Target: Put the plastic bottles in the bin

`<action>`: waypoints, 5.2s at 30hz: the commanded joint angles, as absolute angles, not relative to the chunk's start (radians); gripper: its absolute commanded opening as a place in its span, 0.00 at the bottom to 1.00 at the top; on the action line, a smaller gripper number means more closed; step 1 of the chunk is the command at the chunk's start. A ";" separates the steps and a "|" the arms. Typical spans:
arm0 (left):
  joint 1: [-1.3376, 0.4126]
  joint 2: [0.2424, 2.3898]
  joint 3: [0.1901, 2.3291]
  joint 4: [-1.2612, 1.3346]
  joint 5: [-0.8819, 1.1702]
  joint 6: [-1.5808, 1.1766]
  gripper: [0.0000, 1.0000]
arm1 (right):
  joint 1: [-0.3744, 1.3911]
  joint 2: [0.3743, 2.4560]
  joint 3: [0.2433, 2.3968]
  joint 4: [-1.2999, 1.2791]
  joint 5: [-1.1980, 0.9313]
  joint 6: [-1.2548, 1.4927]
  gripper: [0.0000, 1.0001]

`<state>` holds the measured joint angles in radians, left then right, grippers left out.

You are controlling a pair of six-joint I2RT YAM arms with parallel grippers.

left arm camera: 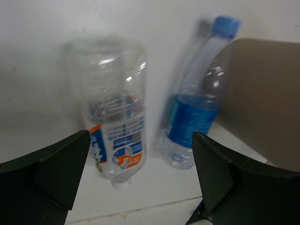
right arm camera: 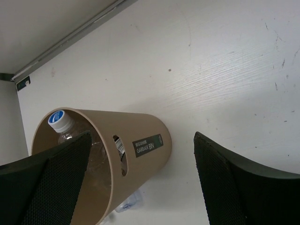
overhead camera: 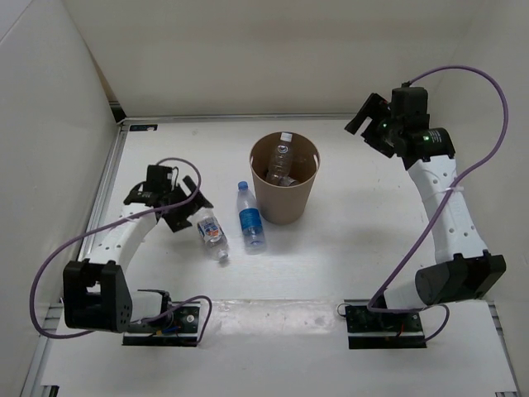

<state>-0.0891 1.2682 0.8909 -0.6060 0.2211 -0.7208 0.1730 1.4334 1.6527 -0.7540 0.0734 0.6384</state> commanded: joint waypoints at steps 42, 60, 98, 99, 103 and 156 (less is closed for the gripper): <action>-0.164 1.451 1.371 -0.658 0.011 -0.413 0.57 | 0.201 1.262 1.503 -0.759 0.212 0.548 0.90; -0.327 1.649 2.054 -0.512 0.206 -0.276 0.59 | 0.095 1.275 1.497 -0.770 0.109 0.624 0.90; -0.373 1.589 1.989 -0.532 0.088 -0.215 1.00 | 0.072 1.269 1.466 -0.781 0.066 0.640 0.90; -0.347 1.588 1.991 -0.532 0.071 -0.236 1.00 | 0.074 1.269 1.463 -0.781 0.069 0.637 0.90; -0.096 1.556 1.861 -0.563 0.064 -0.588 1.00 | 0.078 1.270 1.459 -0.781 0.069 0.640 0.90; -0.370 1.827 1.081 -0.238 0.308 -0.782 0.93 | 0.011 1.302 1.397 -0.815 0.071 0.633 0.90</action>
<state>-0.3687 1.8259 1.0866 -0.2829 0.2821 -0.7853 0.0151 1.2881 1.3903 -0.8131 0.0685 0.6323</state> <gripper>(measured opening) 0.957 0.904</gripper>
